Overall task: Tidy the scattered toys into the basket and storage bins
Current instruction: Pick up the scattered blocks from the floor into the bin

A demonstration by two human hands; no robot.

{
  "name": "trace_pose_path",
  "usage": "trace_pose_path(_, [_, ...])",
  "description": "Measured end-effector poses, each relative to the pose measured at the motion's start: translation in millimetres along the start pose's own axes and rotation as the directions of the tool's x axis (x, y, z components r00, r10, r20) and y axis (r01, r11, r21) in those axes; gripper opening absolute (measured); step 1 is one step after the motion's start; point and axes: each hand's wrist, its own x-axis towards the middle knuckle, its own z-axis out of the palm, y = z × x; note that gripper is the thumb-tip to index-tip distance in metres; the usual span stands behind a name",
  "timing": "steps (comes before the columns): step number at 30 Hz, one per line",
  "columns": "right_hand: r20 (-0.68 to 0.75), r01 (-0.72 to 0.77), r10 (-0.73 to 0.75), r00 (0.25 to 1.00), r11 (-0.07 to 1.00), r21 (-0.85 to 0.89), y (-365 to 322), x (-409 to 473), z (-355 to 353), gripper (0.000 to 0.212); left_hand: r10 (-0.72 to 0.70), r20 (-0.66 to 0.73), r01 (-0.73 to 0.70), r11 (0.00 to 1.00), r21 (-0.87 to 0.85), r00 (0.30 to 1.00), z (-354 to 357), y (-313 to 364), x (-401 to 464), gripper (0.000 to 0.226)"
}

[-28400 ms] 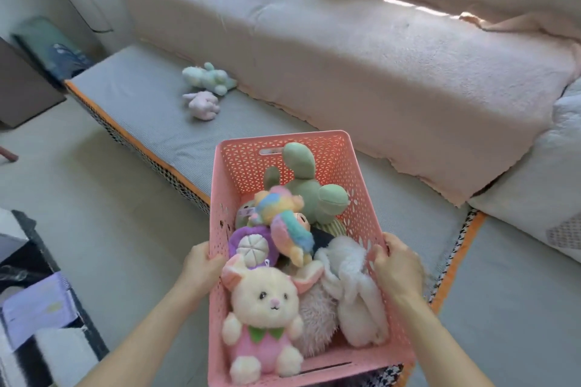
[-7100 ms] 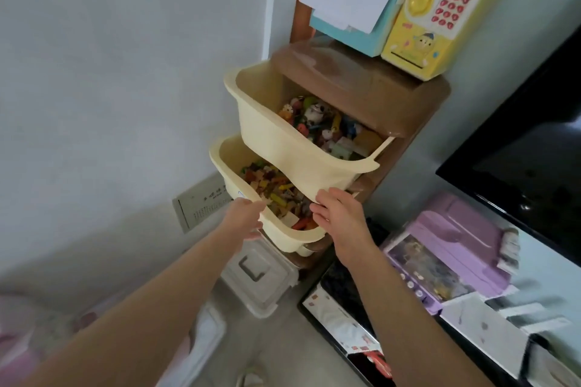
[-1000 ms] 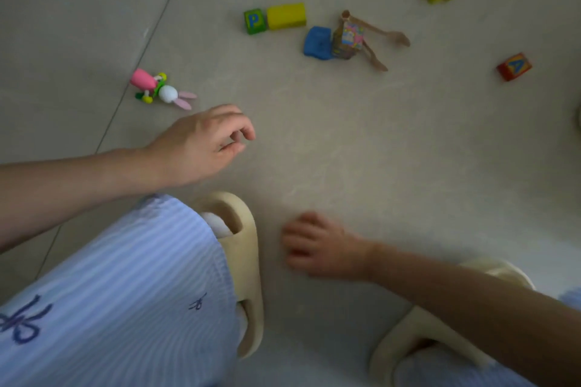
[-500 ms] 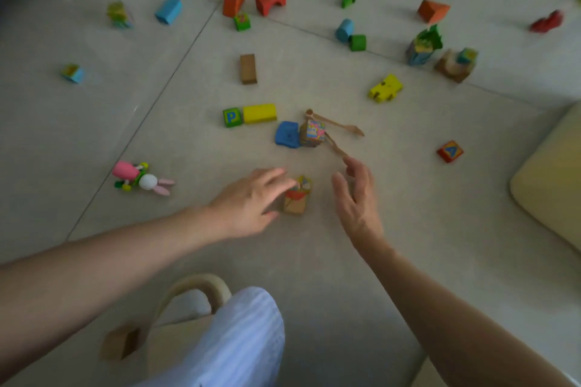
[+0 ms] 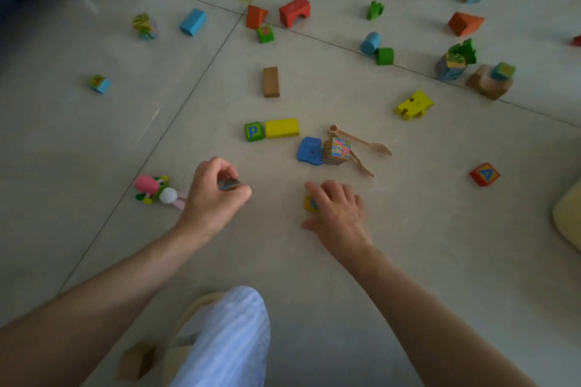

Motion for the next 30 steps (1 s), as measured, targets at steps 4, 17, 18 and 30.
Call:
trace_pose_path(4, [0.181,-0.137,0.096,0.979,0.963,0.232,-12,10,0,0.038,-0.208,-0.103,0.176,0.951,-0.252,0.973,-39,-6,-3,0.01])
trace_pose_path(17, [0.413,-0.38,0.01,0.911,0.412,0.828,-123,34,-7,0.011,-0.099,0.353,-0.279,0.432,0.858,0.931,-123,-63,16,0.062])
trace_pose_path(18, [0.397,-0.345,-0.002,0.918,0.493,0.799,-128,33,-4,0.012,-0.135,0.34,-0.264,0.395,0.88,0.931,-119,-66,16,0.052])
trace_pose_path(30, [0.49,0.34,-0.412,0.769,0.911,0.233,-189,21,45,0.076,-0.427,-0.366,0.405,0.904,-0.141,0.827,-155,-68,-41,0.009])
